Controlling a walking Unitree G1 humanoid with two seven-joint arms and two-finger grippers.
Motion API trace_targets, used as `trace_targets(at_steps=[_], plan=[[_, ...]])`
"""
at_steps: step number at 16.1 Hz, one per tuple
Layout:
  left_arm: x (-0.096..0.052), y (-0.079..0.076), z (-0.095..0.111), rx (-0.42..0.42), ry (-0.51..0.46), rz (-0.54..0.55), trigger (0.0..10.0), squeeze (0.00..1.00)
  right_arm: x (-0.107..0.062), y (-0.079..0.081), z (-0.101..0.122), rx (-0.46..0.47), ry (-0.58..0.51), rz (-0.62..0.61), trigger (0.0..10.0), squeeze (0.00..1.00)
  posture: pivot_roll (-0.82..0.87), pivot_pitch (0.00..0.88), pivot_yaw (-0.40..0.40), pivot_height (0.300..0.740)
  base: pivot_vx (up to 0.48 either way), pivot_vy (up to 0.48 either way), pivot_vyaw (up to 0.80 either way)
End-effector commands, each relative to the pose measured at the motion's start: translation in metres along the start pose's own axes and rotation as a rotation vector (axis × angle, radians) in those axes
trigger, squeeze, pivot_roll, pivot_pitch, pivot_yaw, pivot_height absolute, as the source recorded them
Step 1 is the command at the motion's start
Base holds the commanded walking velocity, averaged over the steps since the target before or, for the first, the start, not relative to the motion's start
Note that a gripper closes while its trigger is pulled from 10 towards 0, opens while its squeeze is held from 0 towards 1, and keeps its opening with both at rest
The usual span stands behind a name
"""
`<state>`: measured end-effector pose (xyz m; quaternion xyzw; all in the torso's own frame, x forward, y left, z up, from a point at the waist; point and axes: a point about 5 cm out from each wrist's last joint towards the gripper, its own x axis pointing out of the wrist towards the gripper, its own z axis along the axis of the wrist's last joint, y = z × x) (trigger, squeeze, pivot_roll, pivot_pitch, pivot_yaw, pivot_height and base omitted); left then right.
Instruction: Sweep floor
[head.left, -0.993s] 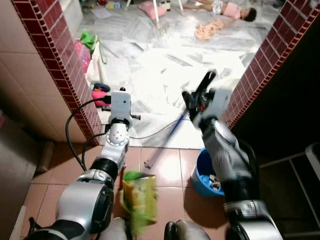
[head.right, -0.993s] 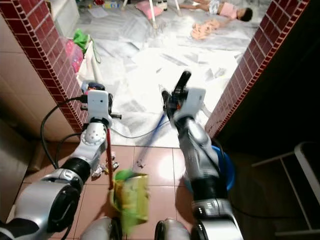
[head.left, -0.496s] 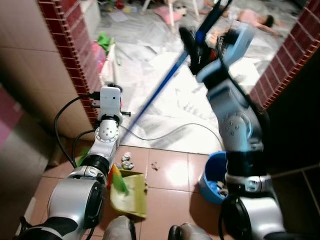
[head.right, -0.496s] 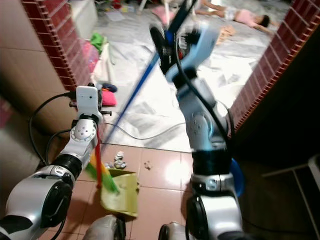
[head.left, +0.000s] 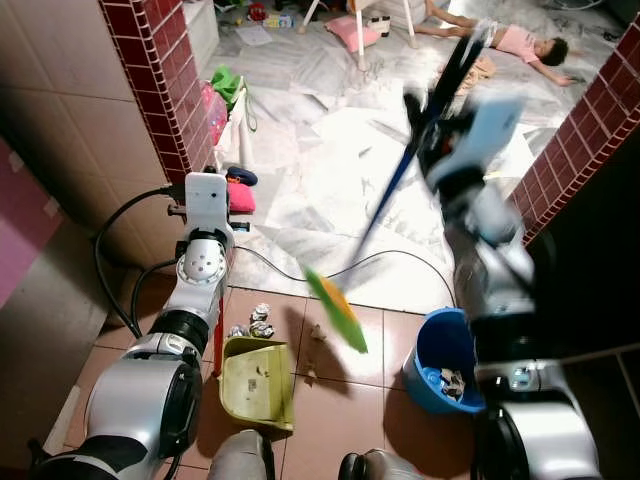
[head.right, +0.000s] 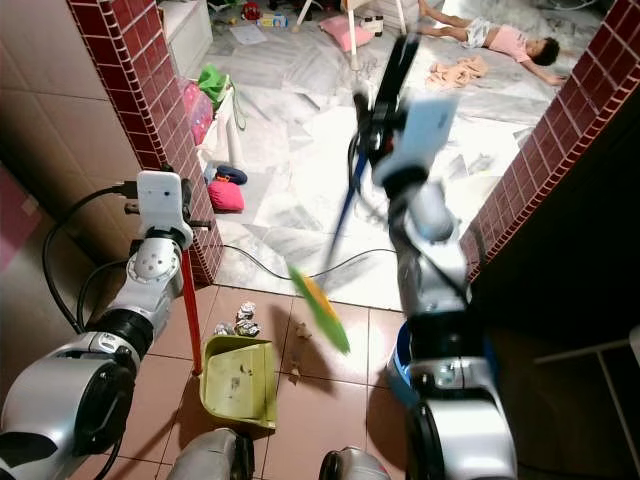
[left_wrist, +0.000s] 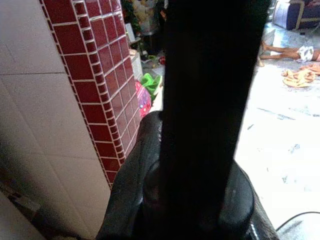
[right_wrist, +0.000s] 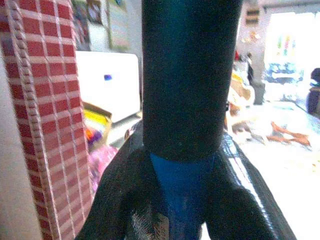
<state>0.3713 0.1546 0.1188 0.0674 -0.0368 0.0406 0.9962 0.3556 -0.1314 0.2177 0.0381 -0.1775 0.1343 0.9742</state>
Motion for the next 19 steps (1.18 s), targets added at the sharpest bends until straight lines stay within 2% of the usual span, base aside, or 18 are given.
trace_targets(at_steps=[1, 2, 5, 7, 9, 12, 13, 14, 16, 19], plan=[[0.003, 0.001, 0.012, -0.016, -0.071, 0.0, 10.0, 0.0, 0.002, 0.005, 0.009, -0.025, -0.068, 0.009, 10.0, 0.0, -0.03, 0.0, 0.012, 0.74, 0.0, 0.0, 0.0], [0.0, 0.001, 0.008, -0.027, -0.066, 0.007, 10.0, 0.0, -0.005, 0.003, -0.005, -0.074, -0.024, -0.009, 10.0, 0.0, -0.02, 0.0, 0.006, 0.74, 0.0, 0.0, 0.0], [-0.007, 0.001, 0.003, 0.007, -0.081, 0.011, 10.0, 0.0, -0.017, 0.003, -0.03, -0.089, 0.049, -0.056, 10.0, 0.0, -0.02, 0.0, -0.002, 0.74, 0.0, 0.0, 0.0], [-0.01, 0.004, 0.001, 0.014, -0.097, 0.04, 10.0, 0.0, -0.025, 0.007, -0.038, -0.101, 0.068, -0.069, 10.0, 0.0, -0.01, 0.0, -0.004, 0.74, 0.0, 0.0, 0.0], [-0.012, 0.009, 0.0, 0.02, -0.1, 0.079, 10.0, 0.0, -0.032, 0.013, -0.047, -0.122, 0.09, -0.08, 10.0, 0.0, -0.02, 0.04, -0.008, 0.74, 0.0, 0.0, 0.0], [-0.014, 0.01, 0.001, 0.027, -0.116, 0.075, 10.0, 0.0, -0.039, 0.018, -0.05, -0.106, 0.103, -0.09, 10.0, 0.0, -0.03, 0.111, -0.02, 0.74, 0.0, 0.0, 0.0], [-0.013, 0.009, 0.002, 0.027, -0.114, 0.076, 10.0, 0.0, -0.041, 0.021, -0.051, -0.063, 0.114, -0.09, 10.0, 0.0, -0.04, 0.137, -0.022, 0.74, 0.0, 0.0, 0.0], [-0.012, 0.005, 0.002, 0.024, -0.105, 0.076, 10.0, 0.0, -0.045, 0.028, -0.054, 0.037, 0.137, -0.077, 10.0, 0.0, -0.05, 0.162, -0.023, 0.74, 0.0, 0.0, 0.0], [-0.01, -0.005, 0.003, 0.008, -0.095, 0.059, 10.0, 0.0, -0.049, 0.034, -0.053, 0.108, 0.156, -0.058, 10.0, 0.0, -0.07, 0.182, -0.023, 0.74, 0.0, 0.0, 0.0], [-0.014, -0.017, -0.003, -0.015, -0.06, 0.009, 10.0, 0.0, -0.051, 0.032, -0.05, 0.119, 0.167, -0.068, 10.0, 0.0, -0.1, 0.198, -0.021, 0.74, 0.0, 0.0, 0.0]])
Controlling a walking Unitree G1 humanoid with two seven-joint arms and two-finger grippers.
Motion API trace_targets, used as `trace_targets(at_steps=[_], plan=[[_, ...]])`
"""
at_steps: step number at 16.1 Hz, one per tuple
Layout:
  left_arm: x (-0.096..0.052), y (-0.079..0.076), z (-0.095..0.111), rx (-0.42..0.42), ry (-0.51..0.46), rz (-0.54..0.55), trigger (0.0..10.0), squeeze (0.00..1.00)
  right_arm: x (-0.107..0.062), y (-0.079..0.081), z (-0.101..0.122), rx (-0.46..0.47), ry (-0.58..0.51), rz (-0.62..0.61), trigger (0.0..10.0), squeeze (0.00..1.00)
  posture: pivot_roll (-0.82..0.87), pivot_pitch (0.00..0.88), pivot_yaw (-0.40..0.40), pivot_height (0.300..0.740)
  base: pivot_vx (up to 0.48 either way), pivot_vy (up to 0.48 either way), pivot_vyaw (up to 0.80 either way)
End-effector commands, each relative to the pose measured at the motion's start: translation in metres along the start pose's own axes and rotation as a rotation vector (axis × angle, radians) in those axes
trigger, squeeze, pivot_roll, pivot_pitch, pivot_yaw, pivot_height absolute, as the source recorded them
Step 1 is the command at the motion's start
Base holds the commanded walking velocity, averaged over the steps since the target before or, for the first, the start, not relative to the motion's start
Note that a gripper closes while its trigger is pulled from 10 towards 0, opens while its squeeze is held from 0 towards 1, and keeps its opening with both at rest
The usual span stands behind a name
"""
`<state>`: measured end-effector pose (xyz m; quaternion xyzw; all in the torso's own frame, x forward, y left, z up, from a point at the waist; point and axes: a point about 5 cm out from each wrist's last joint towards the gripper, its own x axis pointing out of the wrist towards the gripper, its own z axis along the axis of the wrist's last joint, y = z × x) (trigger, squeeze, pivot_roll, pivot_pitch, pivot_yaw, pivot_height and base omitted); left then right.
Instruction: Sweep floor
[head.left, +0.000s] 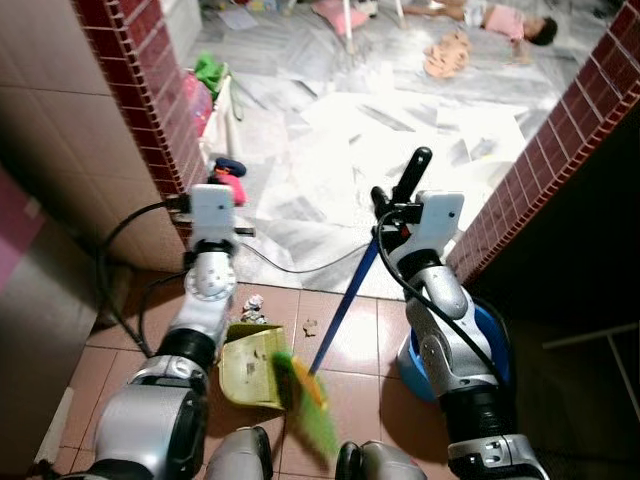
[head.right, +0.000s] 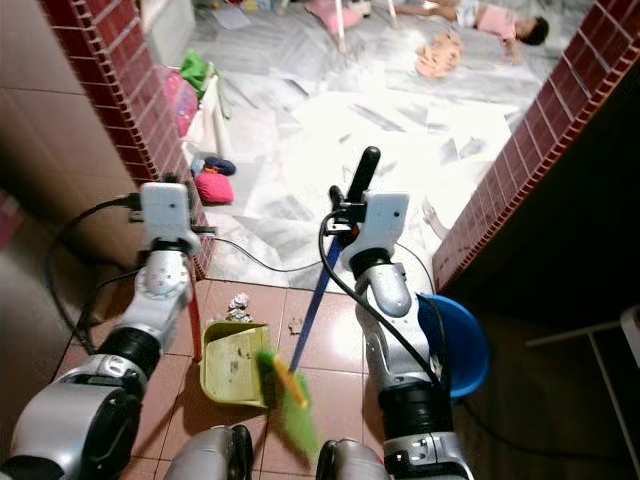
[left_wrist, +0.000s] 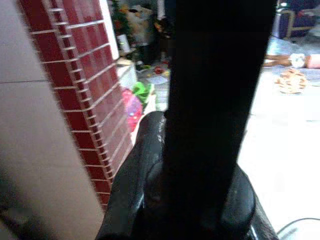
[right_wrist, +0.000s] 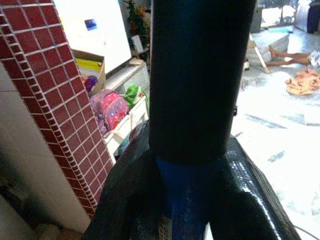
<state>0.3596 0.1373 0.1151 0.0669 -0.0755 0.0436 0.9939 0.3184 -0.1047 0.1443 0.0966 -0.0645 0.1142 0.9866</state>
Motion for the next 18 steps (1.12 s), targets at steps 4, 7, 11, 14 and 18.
trace_targets(at_steps=[4, 7, 11, 14, 18], plan=[[-0.008, -0.034, -0.009, -0.099, 0.093, -0.092, 10.0, 0.0, -0.001, -0.004, 0.022, 0.126, -0.03, -0.003, 10.0, 0.0, -0.11, 0.204, -0.027, 0.74, 0.0, 0.0, 0.0], [-0.007, -0.044, -0.006, -0.173, 0.111, -0.099, 10.0, 0.0, 0.006, 0.004, 0.042, 0.182, -0.059, 0.062, 10.0, 0.0, -0.12, 0.199, -0.029, 0.74, 0.0, 0.0, 0.0], [-0.003, -0.053, 0.002, -0.317, 0.125, -0.096, 10.0, 0.0, 0.02, 0.005, 0.07, 0.196, -0.114, 0.104, 10.0, 0.0, -0.13, 0.164, -0.029, 0.74, 0.0, 0.0, 0.0], [0.004, -0.047, 0.011, -0.428, 0.114, -0.073, 10.0, 0.0, 0.031, 0.0, 0.097, 0.105, -0.191, 0.145, 10.0, 0.0, -0.13, 0.128, -0.025, 0.74, 0.0, 0.0, 0.0], [0.008, -0.036, 0.01, -0.409, 0.104, -0.064, 10.0, 0.0, 0.045, -0.014, 0.128, -0.01, -0.29, 0.126, 10.0, 0.0, -0.12, 0.082, -0.025, 0.74, 0.0, 0.0, 0.0]])
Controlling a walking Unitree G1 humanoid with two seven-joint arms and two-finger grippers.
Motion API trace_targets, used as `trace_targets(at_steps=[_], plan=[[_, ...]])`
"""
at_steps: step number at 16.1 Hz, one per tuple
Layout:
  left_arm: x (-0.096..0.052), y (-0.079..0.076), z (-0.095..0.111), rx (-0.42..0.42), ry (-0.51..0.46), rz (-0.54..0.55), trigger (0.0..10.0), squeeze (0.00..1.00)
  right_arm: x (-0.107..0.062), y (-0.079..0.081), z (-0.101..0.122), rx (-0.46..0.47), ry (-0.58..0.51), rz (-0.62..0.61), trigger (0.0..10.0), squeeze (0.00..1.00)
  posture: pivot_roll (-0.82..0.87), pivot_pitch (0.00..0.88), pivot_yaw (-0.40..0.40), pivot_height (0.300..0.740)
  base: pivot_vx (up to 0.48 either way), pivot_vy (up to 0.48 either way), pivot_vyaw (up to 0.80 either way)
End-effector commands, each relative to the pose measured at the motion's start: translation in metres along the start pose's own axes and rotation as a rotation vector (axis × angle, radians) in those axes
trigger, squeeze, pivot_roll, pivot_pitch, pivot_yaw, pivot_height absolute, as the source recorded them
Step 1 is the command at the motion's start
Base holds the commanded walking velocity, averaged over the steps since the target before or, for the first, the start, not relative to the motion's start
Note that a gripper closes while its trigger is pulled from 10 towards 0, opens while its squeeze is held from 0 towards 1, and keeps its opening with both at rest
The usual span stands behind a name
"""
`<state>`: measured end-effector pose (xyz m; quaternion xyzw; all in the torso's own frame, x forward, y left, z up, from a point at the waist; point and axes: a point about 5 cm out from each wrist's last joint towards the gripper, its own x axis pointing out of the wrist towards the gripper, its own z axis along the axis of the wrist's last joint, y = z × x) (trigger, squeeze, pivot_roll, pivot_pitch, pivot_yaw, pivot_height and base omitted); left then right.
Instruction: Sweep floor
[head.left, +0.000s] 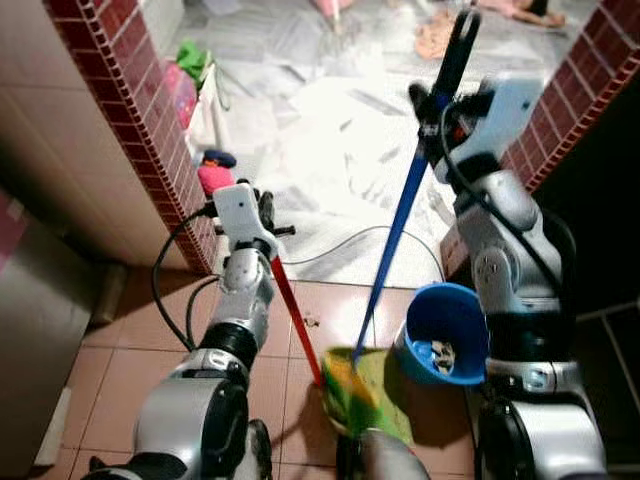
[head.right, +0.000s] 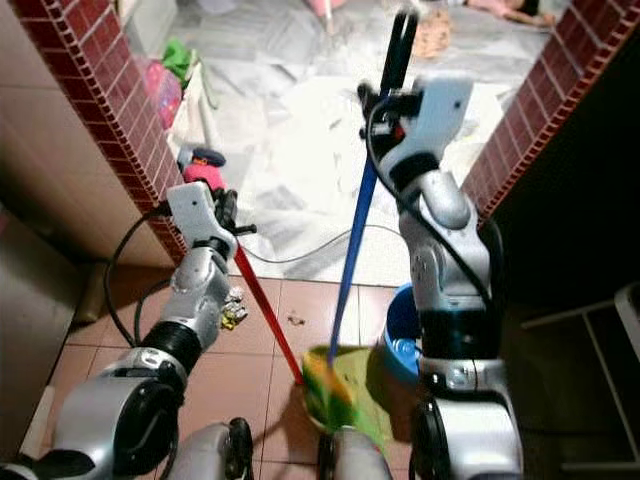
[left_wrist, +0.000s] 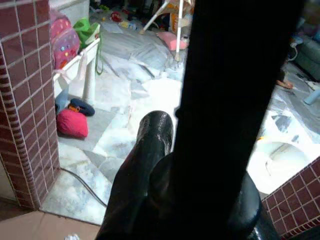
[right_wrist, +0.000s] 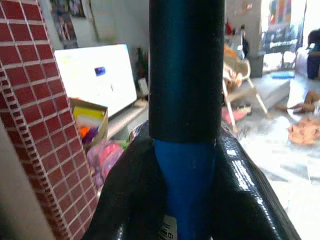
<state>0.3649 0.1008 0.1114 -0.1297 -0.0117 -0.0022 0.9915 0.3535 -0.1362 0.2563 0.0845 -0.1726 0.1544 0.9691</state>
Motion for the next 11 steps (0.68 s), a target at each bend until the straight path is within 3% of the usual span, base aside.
trace_targets(at_steps=[1, 6, 9, 11], plan=[[0.005, 0.002, 0.011, -0.012, -0.037, 0.005, 10.0, 0.0, 0.007, 0.0, 0.021, -0.013, -0.104, 0.012, 10.0, 0.0, -0.12, 0.074, -0.025, 0.74, 0.0, 0.0, 0.0], [0.005, 0.015, 0.025, 0.008, -0.105, 0.003, 10.0, 0.0, 0.011, -0.006, 0.025, -0.086, -0.132, -0.016, 10.0, 0.0, -0.1, 0.046, -0.023, 0.74, 0.0, 0.0, 0.0], [0.004, 0.021, 0.037, -0.02, -0.165, -0.038, 10.0, 0.0, 0.014, -0.007, 0.024, -0.157, -0.162, -0.037, 10.0, 0.0, -0.07, 0.029, -0.025, 0.74, 0.0, 0.0, 0.0], [-0.002, 0.025, 0.039, 0.067, -0.182, -0.065, 10.0, 0.0, 0.014, -0.01, 0.03, -0.263, -0.213, -0.073, 10.0, 0.0, -0.07, 0.024, -0.024, 0.74, 0.0, 0.0, 0.0]])
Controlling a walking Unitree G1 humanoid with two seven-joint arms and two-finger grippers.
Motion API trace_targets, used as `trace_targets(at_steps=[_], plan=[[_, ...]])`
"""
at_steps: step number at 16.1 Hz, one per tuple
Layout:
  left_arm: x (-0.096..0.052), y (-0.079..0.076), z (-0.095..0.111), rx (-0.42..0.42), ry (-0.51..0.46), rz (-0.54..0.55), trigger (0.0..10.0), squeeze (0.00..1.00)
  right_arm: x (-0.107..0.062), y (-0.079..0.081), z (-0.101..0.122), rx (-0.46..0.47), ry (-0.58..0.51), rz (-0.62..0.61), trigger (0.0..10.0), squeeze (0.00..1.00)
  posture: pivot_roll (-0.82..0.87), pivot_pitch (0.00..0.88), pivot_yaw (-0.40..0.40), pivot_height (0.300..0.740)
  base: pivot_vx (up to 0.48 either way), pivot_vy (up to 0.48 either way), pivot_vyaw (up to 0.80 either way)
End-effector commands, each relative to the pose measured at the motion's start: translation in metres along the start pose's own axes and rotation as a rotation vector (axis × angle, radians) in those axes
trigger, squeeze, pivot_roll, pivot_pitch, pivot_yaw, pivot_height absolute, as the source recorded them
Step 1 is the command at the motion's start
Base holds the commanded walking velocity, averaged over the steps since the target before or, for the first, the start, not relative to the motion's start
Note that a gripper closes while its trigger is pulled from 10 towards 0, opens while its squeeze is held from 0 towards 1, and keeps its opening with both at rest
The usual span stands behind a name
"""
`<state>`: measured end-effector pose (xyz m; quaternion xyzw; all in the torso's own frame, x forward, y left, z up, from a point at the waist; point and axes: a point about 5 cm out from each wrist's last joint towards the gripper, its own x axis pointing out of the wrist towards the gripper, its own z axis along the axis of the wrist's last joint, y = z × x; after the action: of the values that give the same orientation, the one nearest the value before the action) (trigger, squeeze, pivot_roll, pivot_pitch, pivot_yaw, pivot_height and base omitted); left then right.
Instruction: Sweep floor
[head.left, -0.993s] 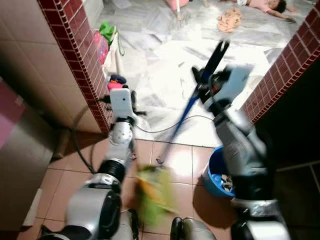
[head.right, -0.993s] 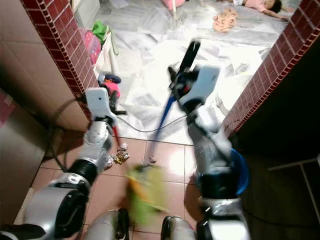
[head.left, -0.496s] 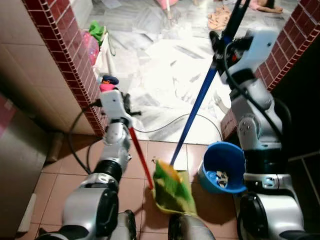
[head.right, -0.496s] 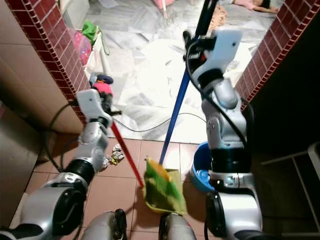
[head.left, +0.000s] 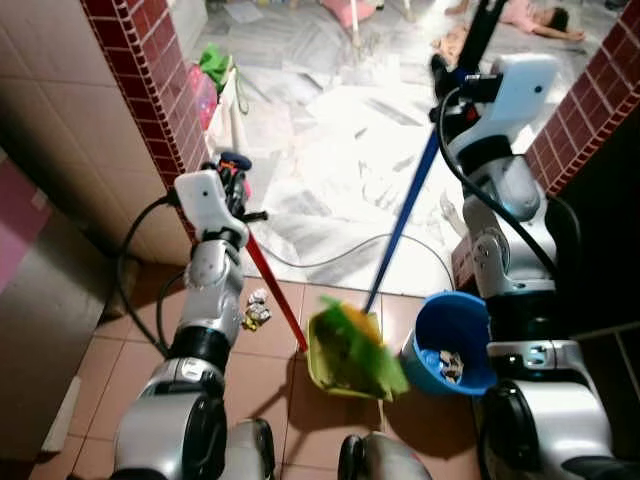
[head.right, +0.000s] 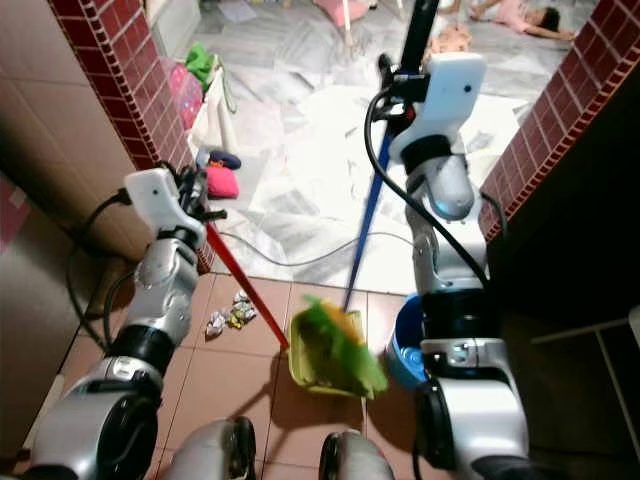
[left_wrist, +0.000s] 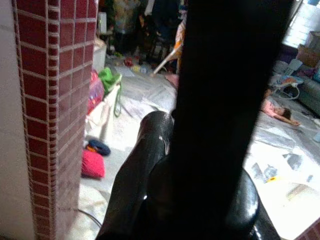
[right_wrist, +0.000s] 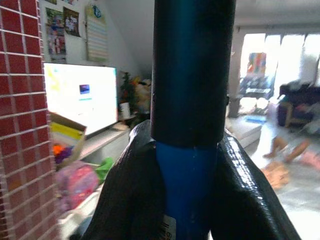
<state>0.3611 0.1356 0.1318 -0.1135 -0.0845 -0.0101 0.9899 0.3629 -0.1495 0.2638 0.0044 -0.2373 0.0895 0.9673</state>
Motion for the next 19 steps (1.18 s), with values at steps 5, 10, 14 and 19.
trace_targets(at_steps=[5, 10, 14, 19], plan=[[-0.015, 0.009, 0.018, 0.13, -0.07, -0.158, 10.0, 0.0, 0.01, -0.01, 0.027, -0.187, -0.161, -0.071, 10.0, 0.0, -0.04, 0.013, -0.025, 0.74, 0.0, 0.0, 0.0], [-0.029, 0.005, 0.03, 0.117, -0.08, -0.304, 10.0, 0.0, 0.004, -0.01, 0.01, -0.199, -0.111, -0.078, 10.0, 0.0, -0.03, 0.013, -0.021, 0.74, 0.0, 0.0, 0.0], [-0.044, -0.008, 0.022, 0.069, 0.059, -0.567, 10.0, 0.0, -0.009, -0.002, -0.015, -0.188, -0.029, -0.067, 10.0, 0.0, -0.03, 0.02, -0.014, 0.74, 0.0, 0.0, 0.0], [-0.049, -0.002, 0.022, 0.148, 0.104, -0.605, 10.0, 0.0, -0.015, 0.001, -0.025, -0.188, 0.0, -0.053, 10.0, 0.0, -0.03, 0.025, -0.004, 0.74, 0.0, 0.0, 0.0]])
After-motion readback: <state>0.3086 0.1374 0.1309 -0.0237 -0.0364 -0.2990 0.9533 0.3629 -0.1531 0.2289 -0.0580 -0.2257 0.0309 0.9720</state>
